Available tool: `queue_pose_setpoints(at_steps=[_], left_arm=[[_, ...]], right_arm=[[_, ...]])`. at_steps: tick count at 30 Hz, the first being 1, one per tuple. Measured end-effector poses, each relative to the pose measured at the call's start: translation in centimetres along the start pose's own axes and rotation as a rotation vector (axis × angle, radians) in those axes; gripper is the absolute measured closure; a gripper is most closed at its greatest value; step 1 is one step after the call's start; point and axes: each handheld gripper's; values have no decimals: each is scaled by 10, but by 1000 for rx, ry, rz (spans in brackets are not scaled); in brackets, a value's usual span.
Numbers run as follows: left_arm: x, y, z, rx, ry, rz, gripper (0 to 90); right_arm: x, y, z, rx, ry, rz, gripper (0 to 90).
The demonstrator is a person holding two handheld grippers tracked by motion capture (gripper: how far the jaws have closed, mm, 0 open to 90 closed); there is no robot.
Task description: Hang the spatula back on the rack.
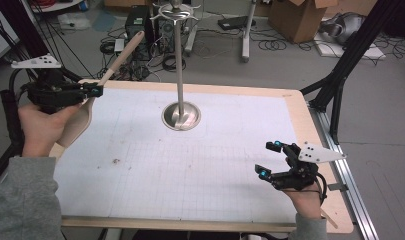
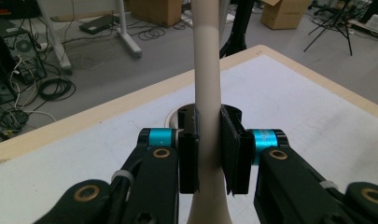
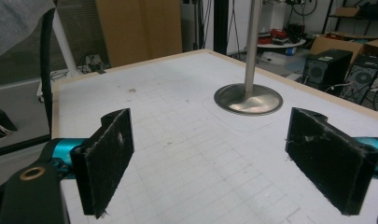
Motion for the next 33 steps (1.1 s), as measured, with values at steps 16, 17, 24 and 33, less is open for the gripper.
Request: queue_pose_setpoints(at_steps=[16,17,24,33], left_arm=[[-13,-7,-23,-39,50,-15,780],[-13,-7,-24,-43,49,-14,780],[-13,-3,-28,-61,46,7,780],[-14,4,-30,-68,41,24,780]], right_arm=[[-2,-3,0,-5,7,3,143],[-2,-3,0,-8,10,2,143],[-3,-5,0,-12,12,6,143],[-3,-6,0,-19,14,5,143]])
Point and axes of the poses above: each handheld gripper's, and its own axes: y roughly forward along the jaws, z roughly out of its underside, x roughly to its left, and after that the axes turned 15 degrees about z, right-handed
